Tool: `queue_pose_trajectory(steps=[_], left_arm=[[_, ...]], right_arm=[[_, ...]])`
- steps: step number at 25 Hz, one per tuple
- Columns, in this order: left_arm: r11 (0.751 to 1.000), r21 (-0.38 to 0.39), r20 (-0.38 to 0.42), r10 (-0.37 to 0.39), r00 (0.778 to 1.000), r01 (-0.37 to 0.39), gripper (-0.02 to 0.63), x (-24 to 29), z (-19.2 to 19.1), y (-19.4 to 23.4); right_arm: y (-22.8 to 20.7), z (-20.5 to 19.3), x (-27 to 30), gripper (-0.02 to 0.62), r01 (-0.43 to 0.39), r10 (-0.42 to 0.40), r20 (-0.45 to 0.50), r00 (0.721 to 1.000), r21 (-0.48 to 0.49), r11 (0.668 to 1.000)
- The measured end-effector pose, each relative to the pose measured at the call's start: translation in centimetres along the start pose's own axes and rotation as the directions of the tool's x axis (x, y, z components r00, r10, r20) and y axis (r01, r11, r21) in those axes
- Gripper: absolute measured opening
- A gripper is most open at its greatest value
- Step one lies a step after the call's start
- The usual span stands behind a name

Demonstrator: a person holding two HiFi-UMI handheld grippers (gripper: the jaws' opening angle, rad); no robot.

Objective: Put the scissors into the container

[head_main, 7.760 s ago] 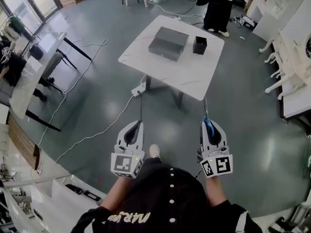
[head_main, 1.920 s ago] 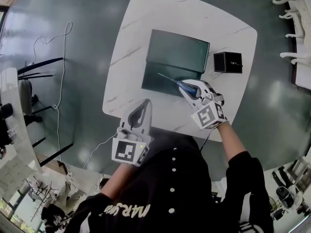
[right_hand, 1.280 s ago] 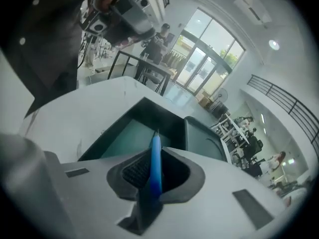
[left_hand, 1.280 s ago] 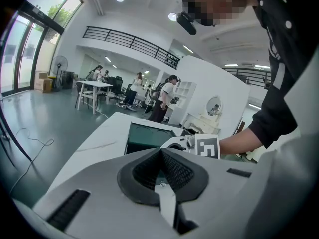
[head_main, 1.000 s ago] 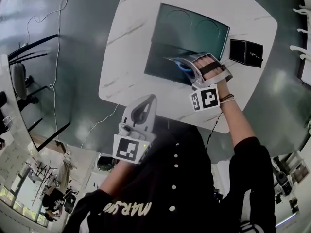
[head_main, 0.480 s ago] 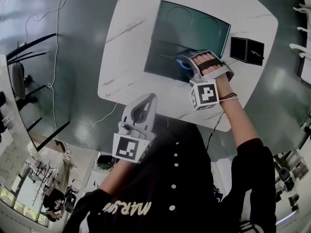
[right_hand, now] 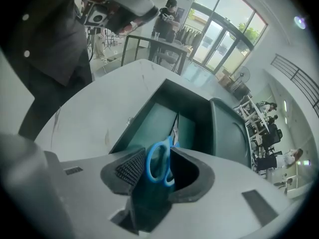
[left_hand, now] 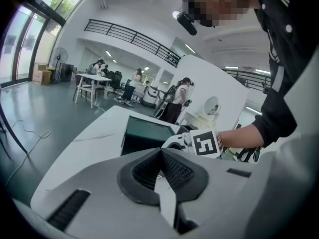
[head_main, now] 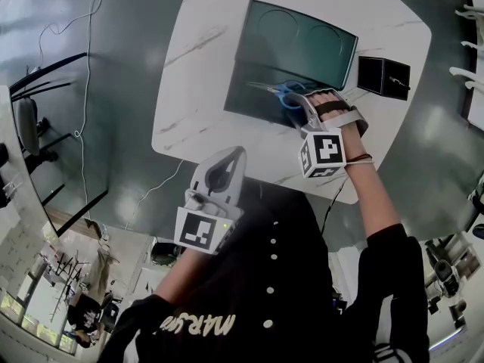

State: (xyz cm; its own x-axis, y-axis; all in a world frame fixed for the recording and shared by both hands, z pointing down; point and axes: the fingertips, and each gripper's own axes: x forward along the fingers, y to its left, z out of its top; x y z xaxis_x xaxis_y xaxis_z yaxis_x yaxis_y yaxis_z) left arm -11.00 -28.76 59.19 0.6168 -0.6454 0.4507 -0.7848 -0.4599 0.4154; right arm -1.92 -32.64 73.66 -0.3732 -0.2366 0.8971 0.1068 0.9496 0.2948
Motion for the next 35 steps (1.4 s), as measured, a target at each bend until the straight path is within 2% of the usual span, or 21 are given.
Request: queue_pose_trajectory(steps=[7, 9, 11, 13, 20, 26, 32, 35], left_arm=[[1.000, 0.022, 0.020, -0.012, 1.000, 0.011, 0.026, -0.4, 0.5, -1.0], [0.999, 0.032, 0.031, -0.013, 0.999, 0.012, 0.026, -0.6, 0.9, -1.3], [0.999, 0.044, 0.044, -0.017, 0.999, 0.015, 0.026, -1.0, 1.5, -1.8], [0.998, 0.059, 0.057, -0.021, 0.998, 0.018, 0.026, -1.4, 2.2, -2.3], [0.990, 0.133, 0.128, -0.064, 0.990, 0.046, 0.026, -2.7, 5.2, -4.6], [0.980, 0.194, 0.175, -0.087, 0.981, 0.052, 0.026, -4.2, 7.9, -6.7], [0.964, 0.262, 0.202, -0.090, 0.975, 0.035, 0.026, -5.4, 10.0, -7.9], [0.957, 0.289, 0.232, -0.098, 0.968, 0.027, 0.026, -5.9, 11.2, -8.7]], right_arm=[[0.6, -0.4, -0.7, 0.136, 0.023, -0.023, -0.002, 1.000, 0.037, 0.999], [0.3, -0.2, -1.3, 0.107, 0.047, -0.047, 0.001, 0.999, 0.042, 0.998], [-0.1, 0.3, -2.2, 0.040, 0.073, -0.073, 0.008, 0.997, 0.045, 0.996], [-0.4, 0.8, -3.2, 0.015, 0.094, -0.095, 0.017, 0.995, 0.053, 0.994], [-2.3, 2.6, -8.1, 0.014, 0.195, -0.205, 0.067, 0.976, 0.136, 0.971], [-3.8, 4.3, -13.7, 0.014, 0.268, -0.314, 0.135, 0.940, 0.278, 0.922], [-4.8, 5.5, -18.1, 0.014, 0.351, -0.419, 0.159, 0.894, 0.332, 0.876], [-5.1, 6.0, -20.4, 0.014, 0.363, -0.474, 0.191, 0.860, 0.425, 0.829]])
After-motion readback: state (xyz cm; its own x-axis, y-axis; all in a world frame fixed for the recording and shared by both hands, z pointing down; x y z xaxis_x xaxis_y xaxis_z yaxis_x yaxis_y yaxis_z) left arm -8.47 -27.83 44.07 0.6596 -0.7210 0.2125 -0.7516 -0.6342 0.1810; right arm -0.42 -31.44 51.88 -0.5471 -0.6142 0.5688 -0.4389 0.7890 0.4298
